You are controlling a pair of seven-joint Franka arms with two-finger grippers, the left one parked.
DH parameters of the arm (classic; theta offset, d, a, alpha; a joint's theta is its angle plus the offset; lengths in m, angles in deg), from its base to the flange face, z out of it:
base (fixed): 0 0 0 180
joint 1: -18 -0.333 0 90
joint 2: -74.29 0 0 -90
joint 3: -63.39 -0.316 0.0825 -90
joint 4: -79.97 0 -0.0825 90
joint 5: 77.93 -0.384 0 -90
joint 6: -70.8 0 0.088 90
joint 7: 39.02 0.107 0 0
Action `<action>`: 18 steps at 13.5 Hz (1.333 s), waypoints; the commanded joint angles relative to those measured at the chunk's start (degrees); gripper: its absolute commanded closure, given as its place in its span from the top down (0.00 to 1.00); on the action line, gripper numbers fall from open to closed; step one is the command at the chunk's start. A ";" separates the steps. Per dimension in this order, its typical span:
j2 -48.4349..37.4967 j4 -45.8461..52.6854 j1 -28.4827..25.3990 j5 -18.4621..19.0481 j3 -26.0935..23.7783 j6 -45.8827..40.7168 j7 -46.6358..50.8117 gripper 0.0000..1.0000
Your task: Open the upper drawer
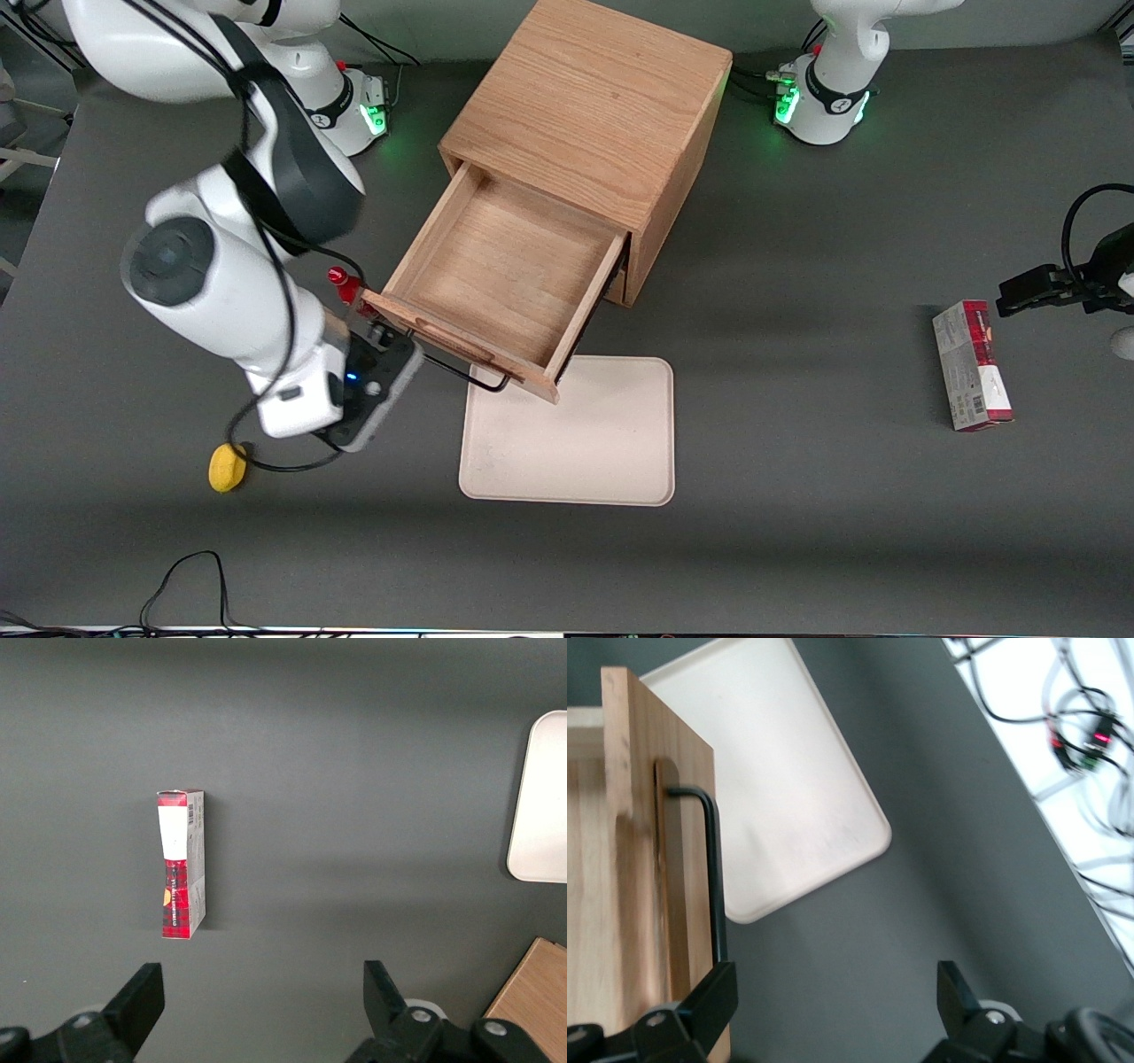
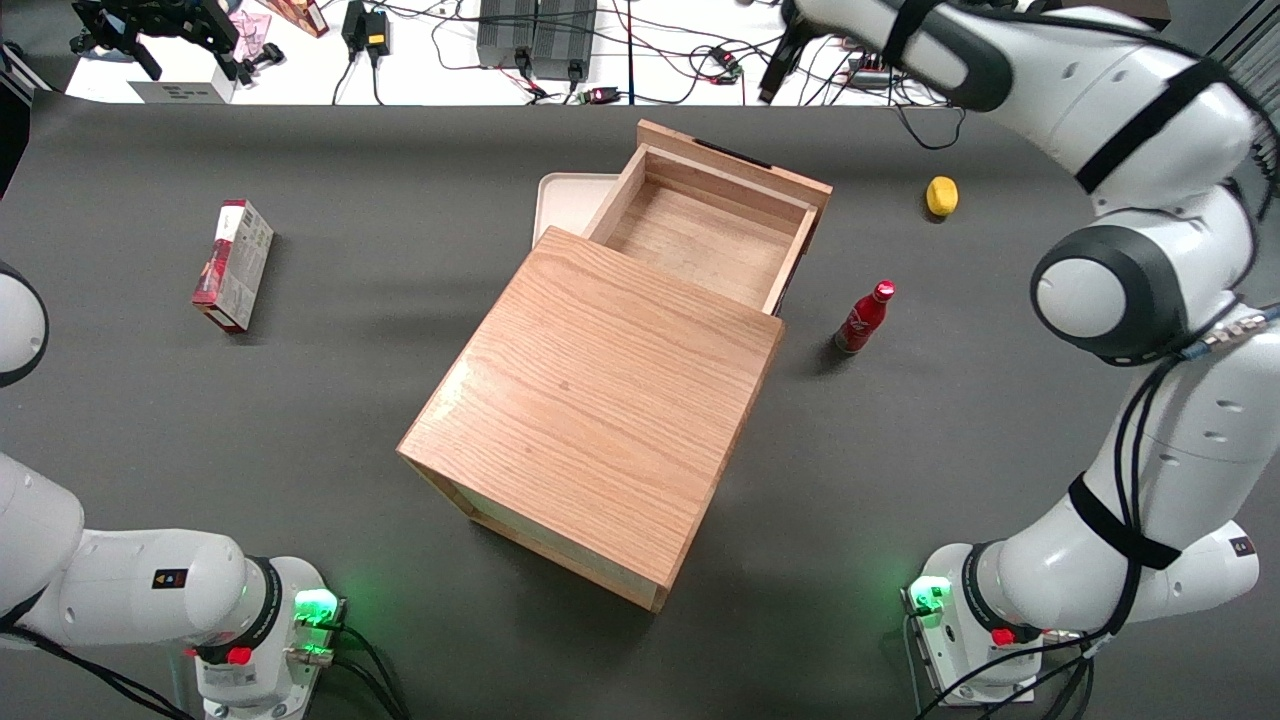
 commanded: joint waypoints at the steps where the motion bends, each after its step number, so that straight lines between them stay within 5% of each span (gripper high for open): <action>1: -7.74 -5.21 0.42 -6.19 6.55 -3.63 4.26 1.00; 3: -13.89 -11.96 0.33 -10.98 12.02 -5.39 10.87 1.00; 10: -45.42 -49.83 0.77 -10.81 20.99 2.32 27.42 1.00; 15: -46.80 -48.75 1.73 -10.99 21.18 -0.30 29.33 1.00; 18: -43.63 -45.32 1.74 -10.73 20.65 -3.97 40.75 1.00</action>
